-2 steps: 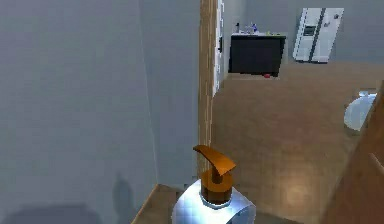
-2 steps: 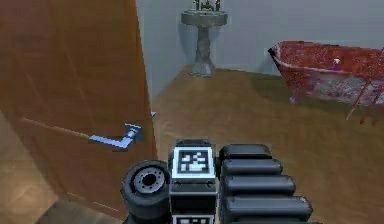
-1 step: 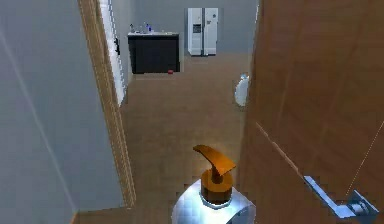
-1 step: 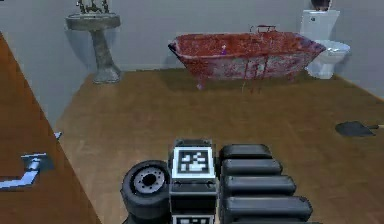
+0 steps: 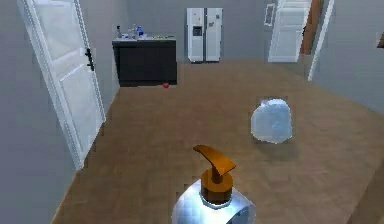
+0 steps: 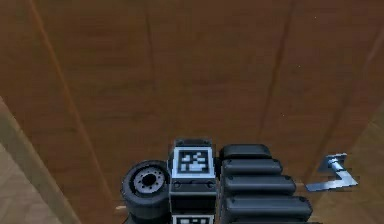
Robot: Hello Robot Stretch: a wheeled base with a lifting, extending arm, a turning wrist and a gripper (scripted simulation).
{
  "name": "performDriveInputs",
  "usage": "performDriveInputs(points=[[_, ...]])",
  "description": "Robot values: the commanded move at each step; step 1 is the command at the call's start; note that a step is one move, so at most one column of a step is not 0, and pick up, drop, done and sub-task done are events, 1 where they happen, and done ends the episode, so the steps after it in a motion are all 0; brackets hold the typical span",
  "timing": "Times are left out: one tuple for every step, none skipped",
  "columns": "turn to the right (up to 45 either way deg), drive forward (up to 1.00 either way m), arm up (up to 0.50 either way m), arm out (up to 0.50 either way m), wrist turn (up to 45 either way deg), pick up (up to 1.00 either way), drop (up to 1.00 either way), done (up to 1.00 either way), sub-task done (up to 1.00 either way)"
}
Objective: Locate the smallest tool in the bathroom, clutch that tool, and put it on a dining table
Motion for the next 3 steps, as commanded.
performDriveInputs(points=[[0.0, 0.50, 0.00, 0.00, 0.0, 0.00, 0.00, 0.00, 0.00], [9.0, 0.00, 0.00, 0.00, 0.0, 0.00, 0.00, 0.00, 0.00], [0.0, 1.00, 0.00, 0.00, 0.0, 0.00, 0.00, 0.00, 0.00]])
